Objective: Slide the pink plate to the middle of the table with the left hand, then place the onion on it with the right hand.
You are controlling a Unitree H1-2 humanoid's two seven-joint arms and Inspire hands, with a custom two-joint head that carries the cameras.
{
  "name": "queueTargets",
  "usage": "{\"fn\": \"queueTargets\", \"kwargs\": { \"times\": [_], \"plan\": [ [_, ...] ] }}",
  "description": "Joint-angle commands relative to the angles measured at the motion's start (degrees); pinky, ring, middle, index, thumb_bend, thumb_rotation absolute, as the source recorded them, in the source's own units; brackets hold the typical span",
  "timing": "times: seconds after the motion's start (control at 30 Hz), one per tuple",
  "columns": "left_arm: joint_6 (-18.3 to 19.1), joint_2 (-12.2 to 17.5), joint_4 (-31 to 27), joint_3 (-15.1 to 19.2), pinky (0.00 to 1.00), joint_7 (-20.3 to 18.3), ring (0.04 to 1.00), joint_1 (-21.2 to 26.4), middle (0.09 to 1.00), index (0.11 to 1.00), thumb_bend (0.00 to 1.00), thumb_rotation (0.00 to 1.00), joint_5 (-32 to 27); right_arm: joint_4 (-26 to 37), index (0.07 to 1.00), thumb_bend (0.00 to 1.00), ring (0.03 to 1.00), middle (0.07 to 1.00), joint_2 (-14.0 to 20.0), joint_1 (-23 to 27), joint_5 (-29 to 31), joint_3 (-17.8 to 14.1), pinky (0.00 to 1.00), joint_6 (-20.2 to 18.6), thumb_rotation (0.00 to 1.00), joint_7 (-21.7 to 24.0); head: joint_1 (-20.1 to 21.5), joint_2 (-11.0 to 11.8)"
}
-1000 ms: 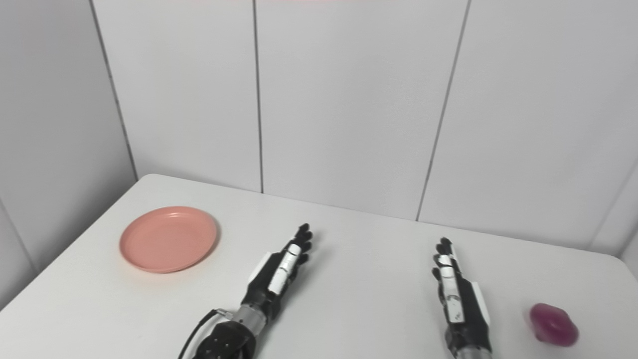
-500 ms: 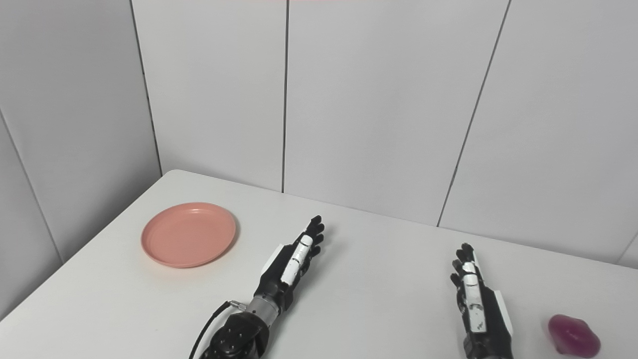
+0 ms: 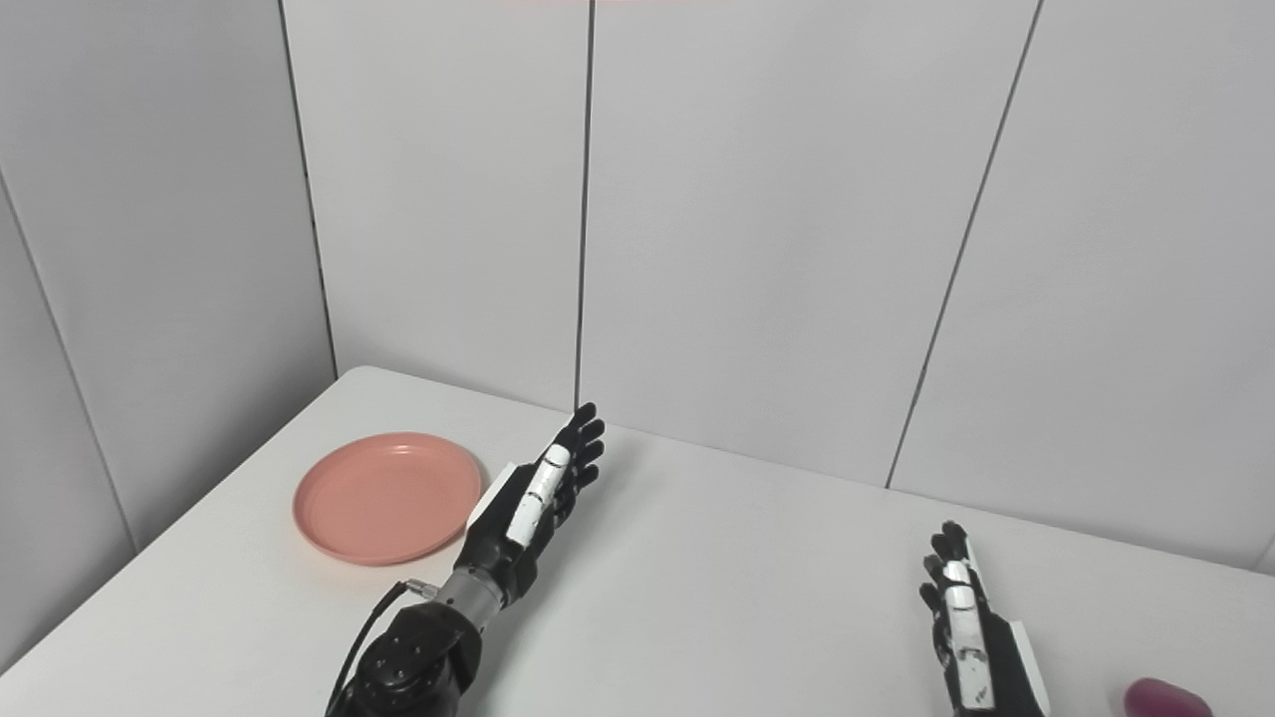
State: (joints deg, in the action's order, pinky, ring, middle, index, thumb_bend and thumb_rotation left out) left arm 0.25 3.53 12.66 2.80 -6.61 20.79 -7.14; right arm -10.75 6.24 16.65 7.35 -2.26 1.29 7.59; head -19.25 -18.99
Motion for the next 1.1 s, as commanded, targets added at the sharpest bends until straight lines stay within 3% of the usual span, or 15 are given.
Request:
{"fn": "queueTargets", "kwargs": {
  "times": [0.0, 0.47, 0.67, 1.07],
  "plan": [
    [-0.2, 1.6, -2.0, 0.8, 1.00, 0.0, 0.996, 3.3, 0.993, 0.984, 0.62, 1.00, -0.4, 2.3, 1.000, 0.27, 1.000, 1.000, 0.2, 1.4, -0.1, -0.2, 1.00, 0.8, 1.00, -0.2, 0.0, 0.0],
    [1.1, 10.7, -1.0, 7.4, 1.00, -0.4, 0.984, 4.9, 0.977, 0.971, 0.58, 1.00, -2.6, 2.5, 1.000, 0.23, 1.000, 1.000, -0.1, 1.6, -1.2, -0.1, 1.00, 0.7, 1.00, -0.5, -0.8, 1.5],
    [-0.4, 13.9, 1.5, 9.1, 0.97, -0.1, 0.973, 5.5, 0.970, 0.965, 0.62, 1.00, -2.5, 3.2, 1.000, 0.23, 1.000, 1.000, -0.5, 1.5, 0.0, -0.5, 1.00, -0.6, 1.00, -0.4, -1.9, 1.8],
    [-2.3, 19.3, 8.0, 12.6, 0.96, -1.0, 0.969, 6.3, 0.966, 0.953, 0.60, 1.00, -3.4, 5.7, 1.000, 0.17, 1.000, 1.000, -0.5, 0.9, 0.3, -0.5, 1.00, -2.5, 1.00, -0.6, -3.3, 2.1]
  ]
}}
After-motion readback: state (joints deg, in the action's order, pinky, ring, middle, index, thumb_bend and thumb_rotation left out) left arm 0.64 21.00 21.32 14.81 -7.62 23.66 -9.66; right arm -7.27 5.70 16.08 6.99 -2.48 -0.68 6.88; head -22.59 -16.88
